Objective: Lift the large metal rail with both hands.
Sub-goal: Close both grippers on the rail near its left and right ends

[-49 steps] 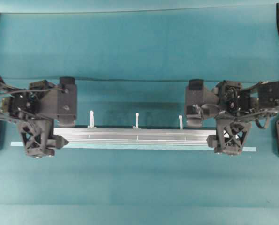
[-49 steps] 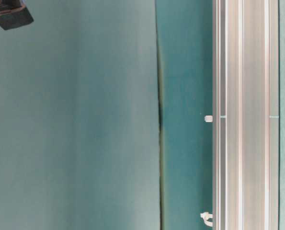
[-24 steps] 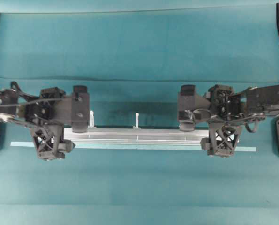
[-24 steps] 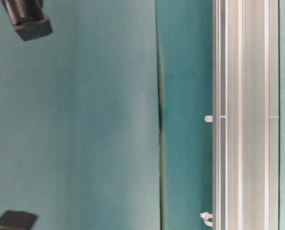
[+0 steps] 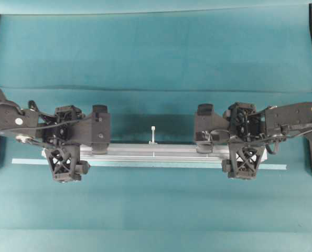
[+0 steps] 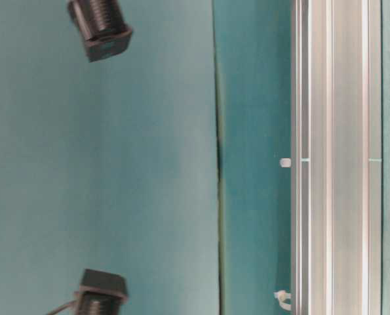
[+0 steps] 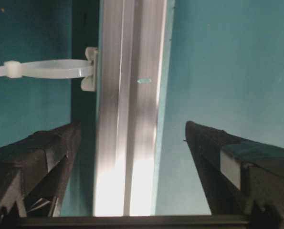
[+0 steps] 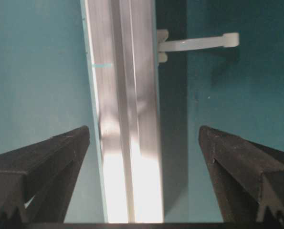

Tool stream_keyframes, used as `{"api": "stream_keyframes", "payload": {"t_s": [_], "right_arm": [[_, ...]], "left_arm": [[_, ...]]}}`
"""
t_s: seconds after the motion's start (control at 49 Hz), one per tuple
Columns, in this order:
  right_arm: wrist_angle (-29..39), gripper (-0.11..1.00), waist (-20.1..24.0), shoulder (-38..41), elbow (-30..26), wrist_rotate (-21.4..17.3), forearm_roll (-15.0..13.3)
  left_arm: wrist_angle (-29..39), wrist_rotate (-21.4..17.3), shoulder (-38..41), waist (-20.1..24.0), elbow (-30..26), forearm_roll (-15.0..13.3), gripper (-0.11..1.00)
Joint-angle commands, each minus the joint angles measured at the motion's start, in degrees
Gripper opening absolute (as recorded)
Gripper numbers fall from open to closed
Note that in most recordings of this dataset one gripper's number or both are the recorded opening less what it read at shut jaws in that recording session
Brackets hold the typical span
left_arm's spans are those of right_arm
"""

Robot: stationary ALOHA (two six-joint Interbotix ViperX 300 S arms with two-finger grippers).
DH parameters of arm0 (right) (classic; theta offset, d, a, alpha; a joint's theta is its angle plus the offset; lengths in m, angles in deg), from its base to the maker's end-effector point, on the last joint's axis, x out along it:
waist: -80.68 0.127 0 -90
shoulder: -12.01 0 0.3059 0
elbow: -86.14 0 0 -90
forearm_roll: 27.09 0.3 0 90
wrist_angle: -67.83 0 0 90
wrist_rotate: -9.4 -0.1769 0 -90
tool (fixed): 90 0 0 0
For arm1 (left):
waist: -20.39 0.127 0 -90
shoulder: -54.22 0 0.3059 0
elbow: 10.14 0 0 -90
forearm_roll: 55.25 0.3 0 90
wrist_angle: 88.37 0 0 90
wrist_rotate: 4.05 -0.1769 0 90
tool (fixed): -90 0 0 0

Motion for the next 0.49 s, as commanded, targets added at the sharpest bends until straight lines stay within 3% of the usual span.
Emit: {"api": "stream_keyframes", "payload": {"t_s": [0.0, 0.47], "right_arm": [[-1.23, 0.96, 0.53, 1.23, 0.35, 0.35, -0.18], [-6.15, 0.96, 0.62, 5.89, 1.14, 0.35, -0.18]], "left_arm": [[-1.58, 0.00, 0.70, 0.09, 0.26, 0.09, 0.96], [-5.63, -0.09, 4.22, 0.09, 0.70, 0.09, 0.96]]}}
